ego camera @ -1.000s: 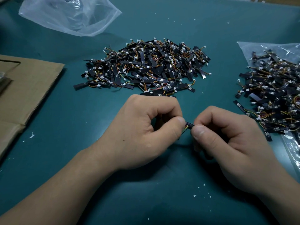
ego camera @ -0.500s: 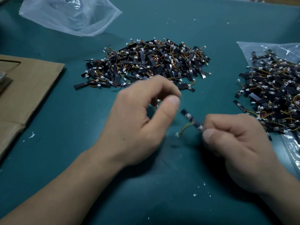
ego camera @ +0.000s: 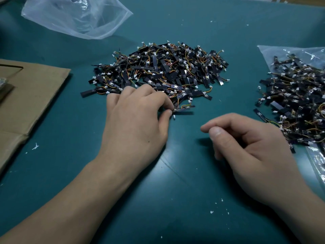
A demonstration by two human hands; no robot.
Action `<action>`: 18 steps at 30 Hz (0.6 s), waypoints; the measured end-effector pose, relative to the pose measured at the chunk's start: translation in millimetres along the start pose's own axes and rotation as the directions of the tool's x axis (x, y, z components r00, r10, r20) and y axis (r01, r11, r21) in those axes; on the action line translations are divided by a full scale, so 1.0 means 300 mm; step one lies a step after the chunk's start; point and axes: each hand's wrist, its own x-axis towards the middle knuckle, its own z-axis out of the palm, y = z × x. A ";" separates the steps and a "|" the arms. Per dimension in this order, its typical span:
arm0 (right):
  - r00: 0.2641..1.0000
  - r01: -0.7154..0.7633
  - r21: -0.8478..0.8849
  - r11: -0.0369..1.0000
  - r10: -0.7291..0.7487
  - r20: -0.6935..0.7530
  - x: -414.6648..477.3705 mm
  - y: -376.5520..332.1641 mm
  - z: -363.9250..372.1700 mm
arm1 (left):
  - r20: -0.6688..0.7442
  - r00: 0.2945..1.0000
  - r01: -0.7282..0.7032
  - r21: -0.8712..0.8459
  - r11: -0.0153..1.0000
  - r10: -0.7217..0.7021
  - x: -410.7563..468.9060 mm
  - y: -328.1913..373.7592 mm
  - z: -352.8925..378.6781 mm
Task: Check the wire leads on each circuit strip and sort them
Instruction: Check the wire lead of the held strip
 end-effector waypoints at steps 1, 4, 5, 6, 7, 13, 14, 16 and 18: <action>1.000 -0.007 0.017 1.000 0.007 -0.008 0.000 -0.001 -0.001 | -0.016 1.000 -0.003 -0.007 1.000 0.002 0.000 0.000 -0.001; 0.999 -0.043 0.028 0.999 0.044 -0.022 -0.001 -0.001 0.000 | -0.090 0.996 -0.021 -0.067 0.998 0.015 0.006 0.002 -0.006; 0.998 -0.057 0.031 0.998 0.058 -0.026 -0.001 0.000 -0.001 | -0.102 0.994 -0.052 -0.107 0.993 0.041 0.007 0.004 -0.008; 0.997 -0.072 0.046 0.996 0.073 -0.028 0.001 -0.001 -0.001 | -0.104 0.991 -0.101 -0.153 0.983 0.086 0.006 0.006 -0.008; 0.996 -0.085 0.067 0.994 0.087 -0.028 0.002 -0.002 -0.002 | -0.098 0.985 -0.159 -0.195 0.968 0.142 0.003 0.011 -0.010; 0.996 -0.089 0.115 0.989 0.091 -0.016 0.002 -0.011 -0.002 | 0.041 0.925 -0.341 -0.354 0.871 0.378 -0.019 0.030 -0.025; 0.997 -0.078 0.091 0.993 0.080 -0.015 0.003 -0.011 -0.002 | 0.050 0.927 -0.327 -0.379 0.865 0.372 -0.018 0.028 -0.028; 0.999 -0.049 0.028 0.998 0.049 -0.010 0.004 -0.011 0.000 | 0.059 0.932 -0.301 -0.419 0.857 0.357 -0.016 0.024 -0.033; 0.999 -0.037 0.020 0.999 0.037 -0.018 0.004 -0.010 -0.002 | 0.068 0.931 -0.289 -0.459 0.840 0.357 -0.016 0.023 -0.033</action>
